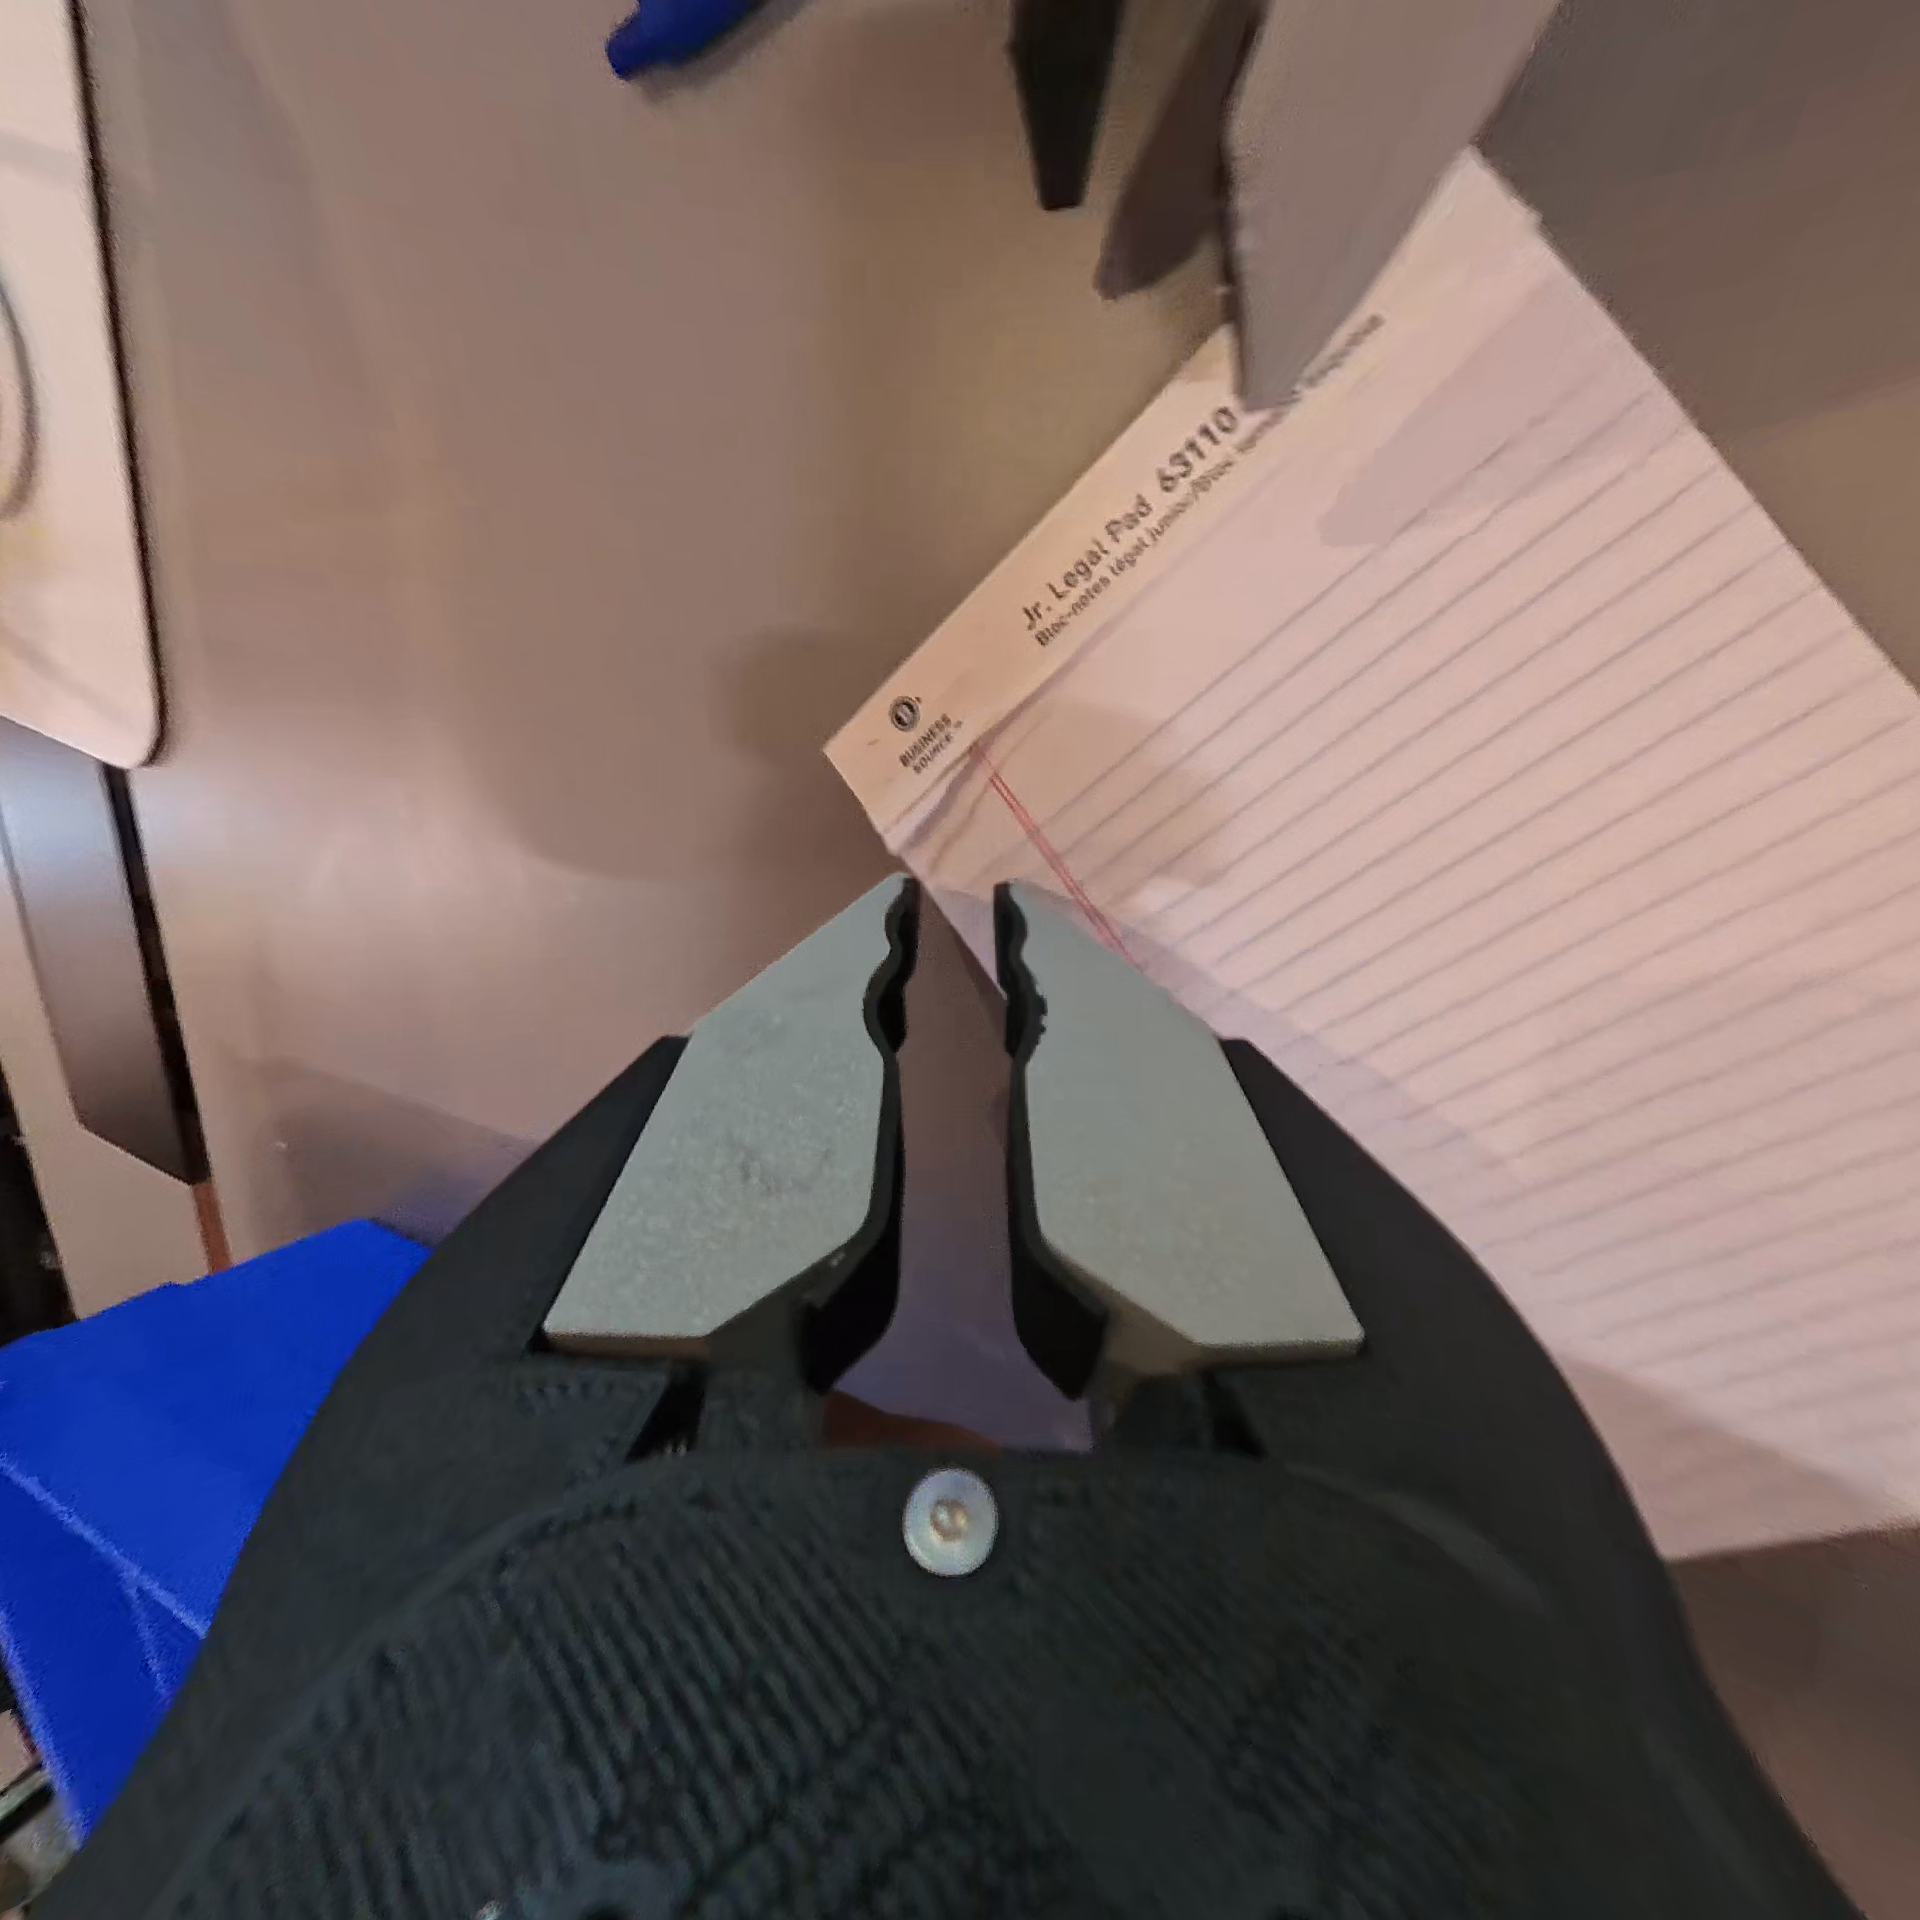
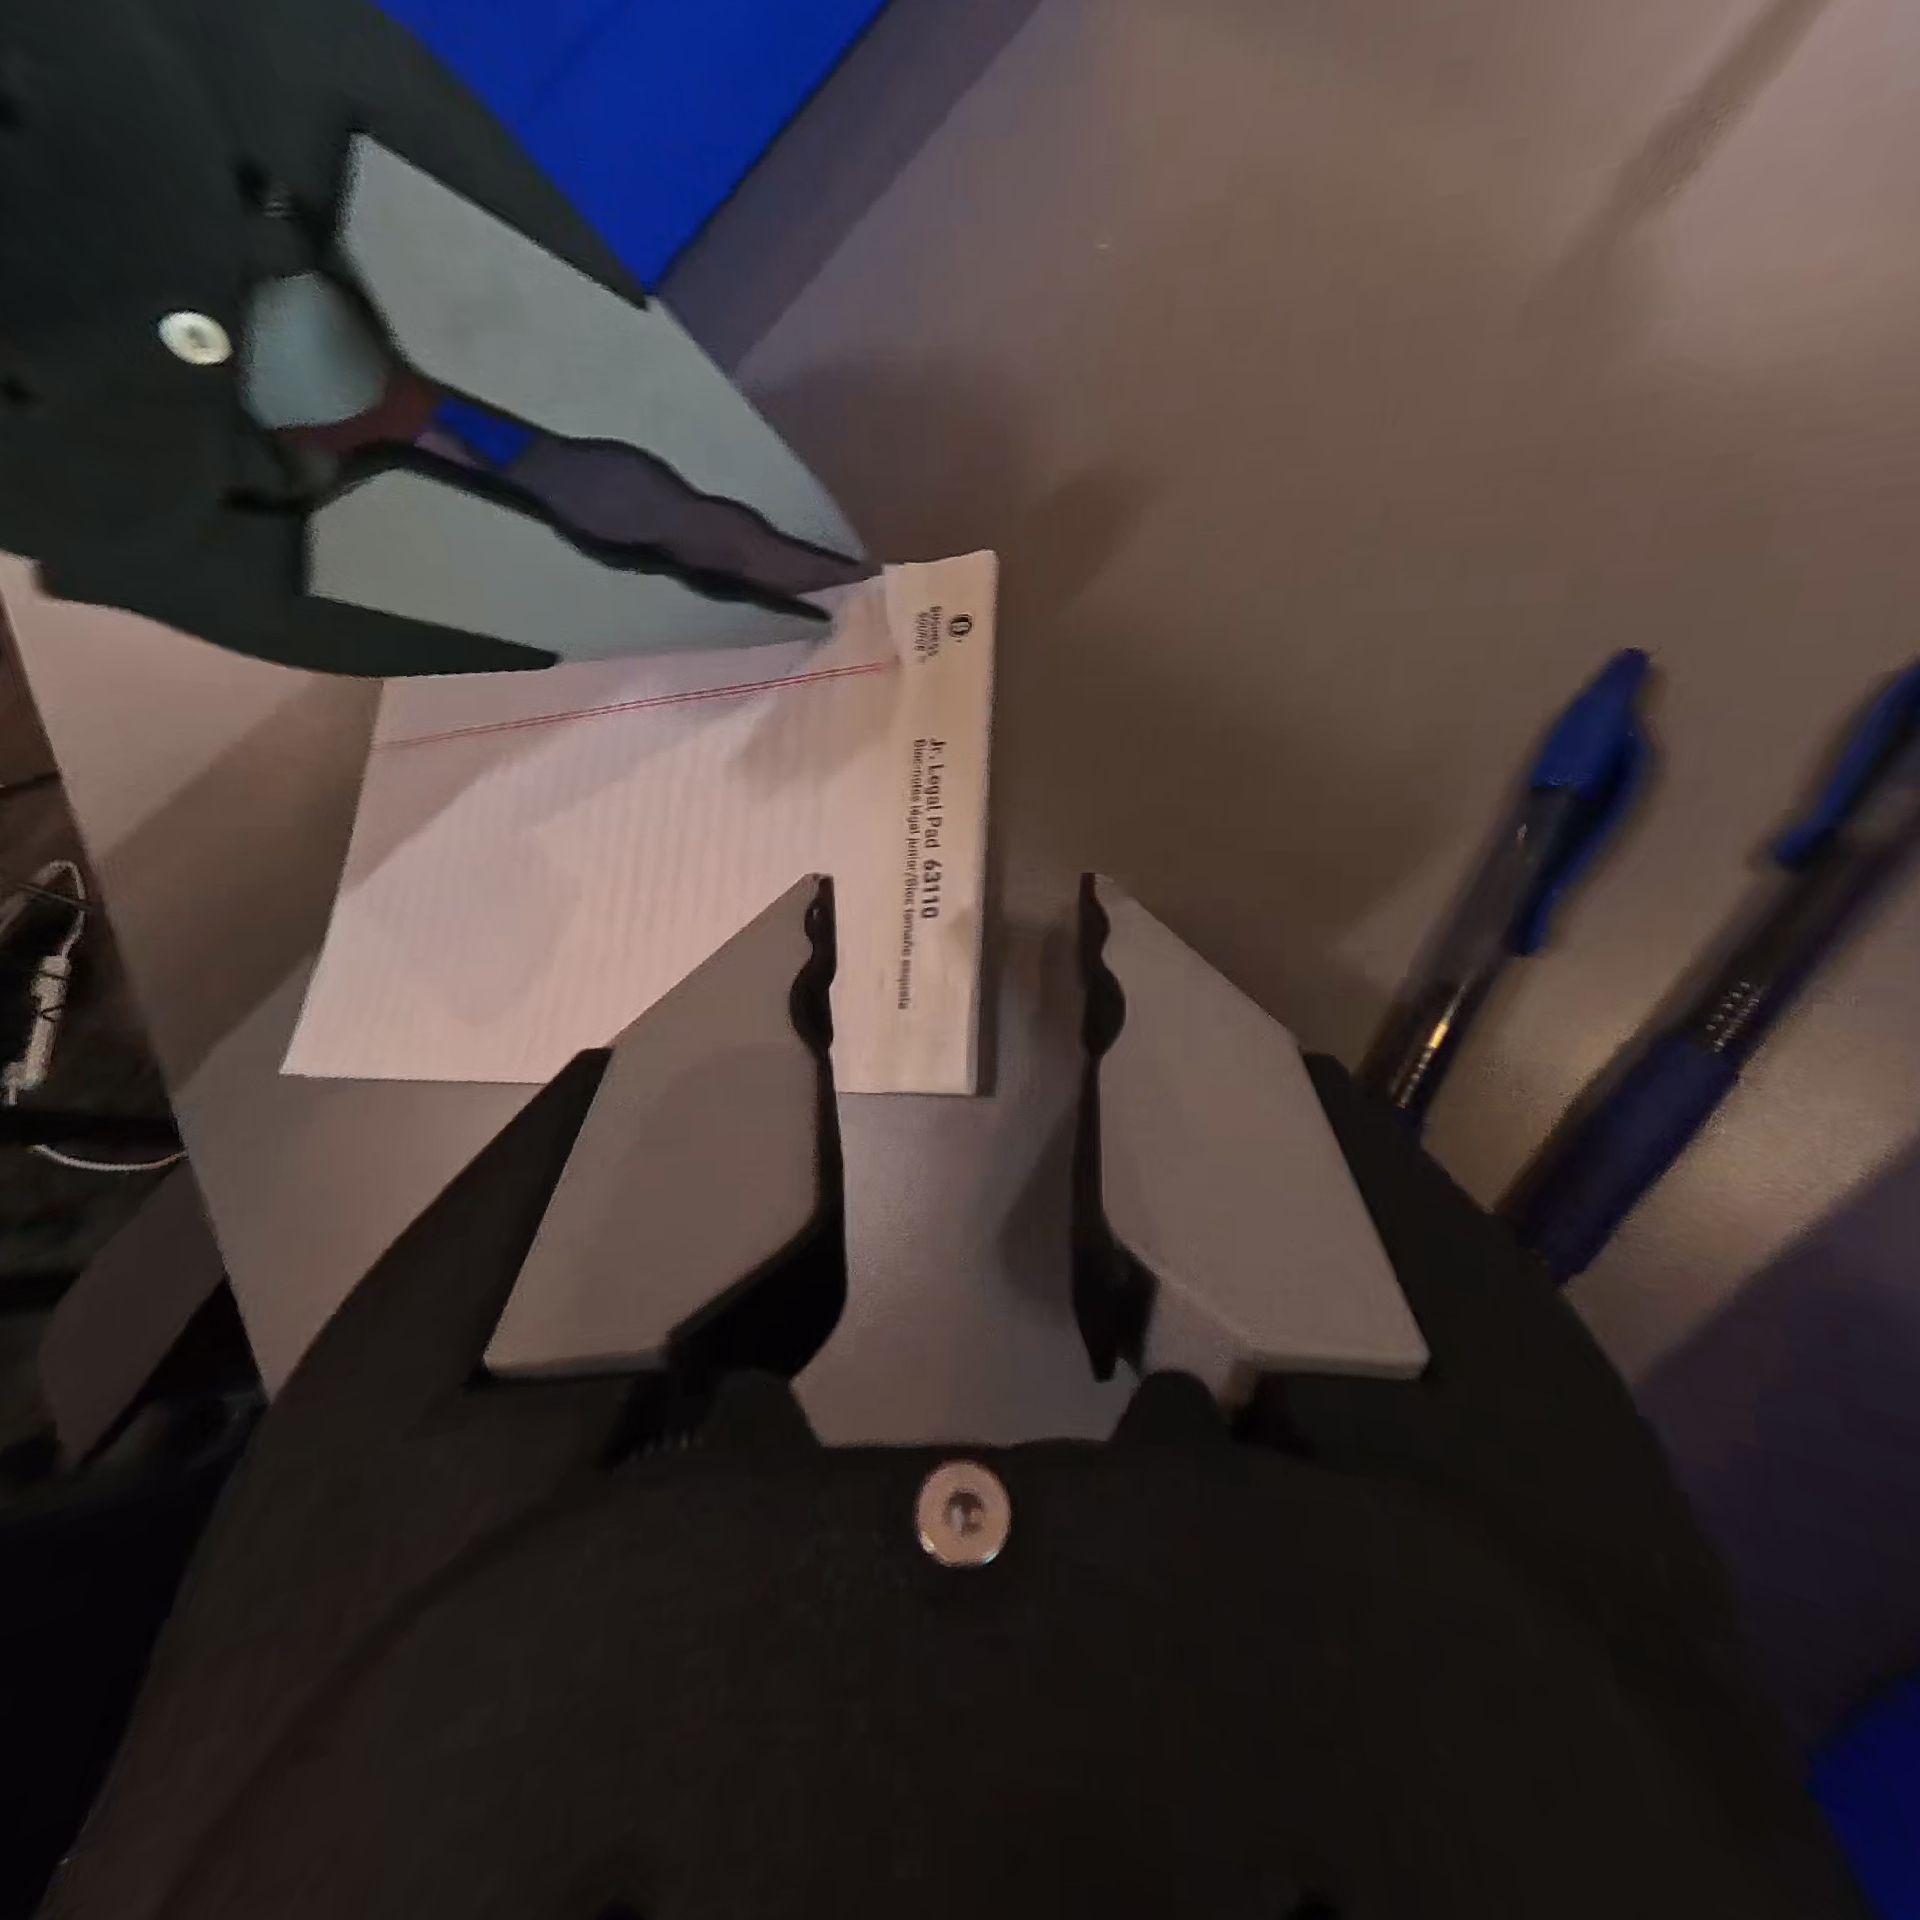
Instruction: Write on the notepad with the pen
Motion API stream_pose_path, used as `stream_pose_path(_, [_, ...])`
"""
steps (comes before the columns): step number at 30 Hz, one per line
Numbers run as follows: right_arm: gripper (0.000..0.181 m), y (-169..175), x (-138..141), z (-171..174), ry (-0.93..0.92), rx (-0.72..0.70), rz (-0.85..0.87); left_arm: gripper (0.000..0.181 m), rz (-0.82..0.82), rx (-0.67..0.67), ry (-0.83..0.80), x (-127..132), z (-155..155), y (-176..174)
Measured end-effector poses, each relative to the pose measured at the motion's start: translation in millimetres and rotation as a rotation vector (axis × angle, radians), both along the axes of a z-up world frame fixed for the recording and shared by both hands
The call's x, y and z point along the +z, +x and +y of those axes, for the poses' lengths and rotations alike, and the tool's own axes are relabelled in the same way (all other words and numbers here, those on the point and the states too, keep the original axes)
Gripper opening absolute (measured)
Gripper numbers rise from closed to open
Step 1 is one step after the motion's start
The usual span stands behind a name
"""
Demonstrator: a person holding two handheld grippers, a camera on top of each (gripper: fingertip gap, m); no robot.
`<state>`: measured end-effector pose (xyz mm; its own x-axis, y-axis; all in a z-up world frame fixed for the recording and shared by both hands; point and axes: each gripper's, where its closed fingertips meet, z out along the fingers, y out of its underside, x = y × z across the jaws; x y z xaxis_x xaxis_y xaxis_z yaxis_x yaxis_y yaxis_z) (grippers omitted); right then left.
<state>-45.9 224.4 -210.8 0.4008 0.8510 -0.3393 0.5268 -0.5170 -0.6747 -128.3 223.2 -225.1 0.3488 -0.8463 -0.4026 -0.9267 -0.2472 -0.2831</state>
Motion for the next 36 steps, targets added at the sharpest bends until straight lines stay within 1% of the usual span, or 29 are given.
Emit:
stream_pose_path(2, [0.043, 0.4, -1.4, 1.6, -0.027, -0.002, -0.016, 0.016, -0.005, 0.008, -0.070, 1.3, -18.5, 0.9])
stream_pose_path(4, [0.045, 1.7, -4.5, 0.6, -0.059, 0.006, -0.036, 0.015, 0.017, -0.001, -0.182, 0.1, -48.1, -1.4])
stream_pose_path(6, [0.047, 3.2, -8.3, -0.2, -0.091, 0.009, -0.046, 0.000, 0.031, -0.024, -0.287, -0.3, -80.2, -4.8])
stream_pose_path(7, [0.048, 3.6, -9.5, -0.2, -0.107, 0.008, -0.046, 0.000, 0.028, -0.034, -0.345, -1.3, -96.4, -5.7])
stream_pose_path(8, [0.045, 3.9, -9.5, 0.3, -0.125, 0.007, -0.041, 0.000, 0.025, -0.038, -0.405, -4.1, -111.2, -6.7])
stream_pose_path(9, [0.043, 4.2, -9.2, 0.7, -0.143, 0.006, -0.042, 0.000, 0.018, -0.038, -0.401, -5.6, -115.4, -6.7])
stream_pose_path(11, [0.038, 2.5, -9.3, -9.6, -0.233, 0.046, -0.044, 0.000, -0.005, -0.016, -0.390, -5.7, -115.9, -6.2])
stream_pose_path(12, [0.031, 0.5, -8.5, -18.0, -0.305, 0.075, -0.035, 0.000, -0.018, 0.011, -0.402, -5.8, -115.9, -6.1])
stream_pose_path(13, [0.033, 0.3, -8.2, -20.0, -0.345, 0.082, -0.033, 0.000, -0.036, 0.031, -0.405, -5.8, -115.3, -5.7])
stream_pose_path(15, [0.027, 2.1, -9.1, -20.5, -0.397, 0.089, -0.044, 0.000, -0.053, 0.039, -0.387, -5.7, -115.3, -5.6])
stream_pose_path(16, [0.032, 1.2, -6.4, -23.0, -0.435, 0.099, -0.032, 0.000, -0.054, 0.038, -0.368, -5.8, -115.3, -5.6])
stream_pose_path(18, [0.050, -1.8, 0.3, -28.5, -0.493, 0.122, -0.021, 0.000, -0.051, 0.041, -0.329, -5.8, -115.2, -5.3])
stream_pose_path(21, [0.077, -7.4, 6.8, -38.2, -0.462, 0.168, -0.058, 0.000, -0.052, 0.055, -0.297, -5.8, -115.2, -5.2])
stream_pose_path(22, [0.081, -8.4, 6.4, -39.6, -0.436, 0.173, -0.073, 0.000, -0.056, 0.059, -0.290, -5.7, -115.1, -5.1])
stream_pose_path(24, [0.081, -8.4, 6.0, -39.8, -0.418, 0.168, -0.080, 0.000, -0.071, 0.072, -0.282, -5.7, -115.1, -5.1])
stream_pose_path(26, [0.079, -7.8, 11.7, -38.6, -0.434, 0.159, -0.040, 0.000, -0.090, 0.080, -0.280, -5.6, -115.0, -5.1])
stream_pose_path(27, [0.078, -7.3, 17.4, -37.4, -0.446, 0.155, -0.006, 0.000, -0.098, 0.079, -0.278, -5.6, -115.1, -5.0])
stream_pose_path(31, [0.063, -5.7, 46.0, -35.6, -0.504, 0.166, 0.143, 0.000, -0.127, 0.078, -0.274, -5.4, -114.8, -4.6])
stream_pose_path(33, [0.063, -6.9, 54.6, -35.7, -0.531, 0.176, 0.203, 0.000, -0.144, 0.083, -0.271, -5.4, -114.7, -4.4])
stream_pose_path(36, [0.063, -9.9, 59.4, -30.9, -0.583, 0.154, 0.302, 0.000, -0.180, 0.091, -0.260, -5.1, -114.6, -4.3])
